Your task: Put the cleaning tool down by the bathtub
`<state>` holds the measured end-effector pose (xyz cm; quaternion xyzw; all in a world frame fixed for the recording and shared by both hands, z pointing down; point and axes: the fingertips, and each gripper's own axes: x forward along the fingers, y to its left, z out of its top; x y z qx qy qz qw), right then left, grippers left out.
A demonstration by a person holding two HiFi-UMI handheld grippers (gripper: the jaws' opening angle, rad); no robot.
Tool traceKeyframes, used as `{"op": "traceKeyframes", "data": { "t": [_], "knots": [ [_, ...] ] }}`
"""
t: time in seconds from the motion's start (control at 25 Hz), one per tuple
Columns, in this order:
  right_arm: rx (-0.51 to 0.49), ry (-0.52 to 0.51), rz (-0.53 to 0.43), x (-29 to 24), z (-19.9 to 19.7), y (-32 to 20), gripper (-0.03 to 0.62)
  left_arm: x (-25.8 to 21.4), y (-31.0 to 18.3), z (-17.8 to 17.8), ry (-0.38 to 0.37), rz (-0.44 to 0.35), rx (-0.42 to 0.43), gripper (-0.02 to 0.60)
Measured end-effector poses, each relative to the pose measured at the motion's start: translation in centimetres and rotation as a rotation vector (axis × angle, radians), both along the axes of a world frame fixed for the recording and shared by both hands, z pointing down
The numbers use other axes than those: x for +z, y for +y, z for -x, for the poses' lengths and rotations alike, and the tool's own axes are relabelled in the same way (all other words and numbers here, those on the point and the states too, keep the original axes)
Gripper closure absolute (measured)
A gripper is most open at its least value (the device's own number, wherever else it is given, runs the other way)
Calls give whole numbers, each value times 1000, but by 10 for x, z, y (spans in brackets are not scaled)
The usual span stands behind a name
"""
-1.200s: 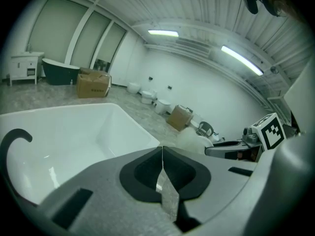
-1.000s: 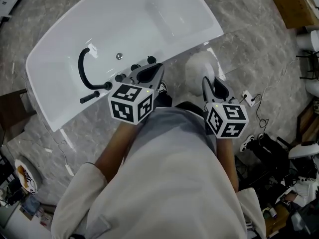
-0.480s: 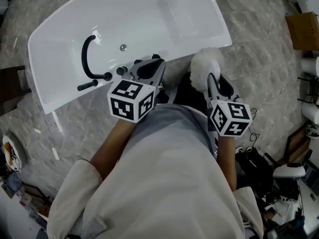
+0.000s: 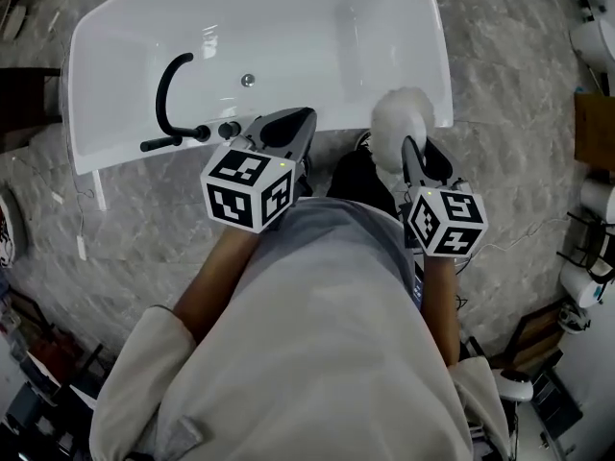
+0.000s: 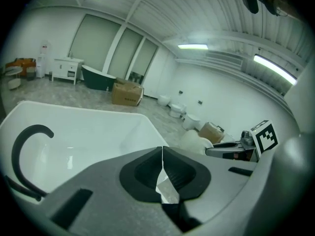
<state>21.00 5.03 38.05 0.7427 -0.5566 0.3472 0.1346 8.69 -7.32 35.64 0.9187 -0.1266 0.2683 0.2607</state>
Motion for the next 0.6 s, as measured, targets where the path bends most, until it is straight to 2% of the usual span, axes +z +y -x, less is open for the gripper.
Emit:
{"op": "traceKeyframes", "data": {
  "t": [0.24,0.6],
  "knots": [
    [-155,-28,11,8,-29,-22,510,2,-7,-26,-17,-1,-119,572],
    [-353,-54,36,23,-46,-40,510,8,-7,-42,-43,6,-261,572]
  ]
}}
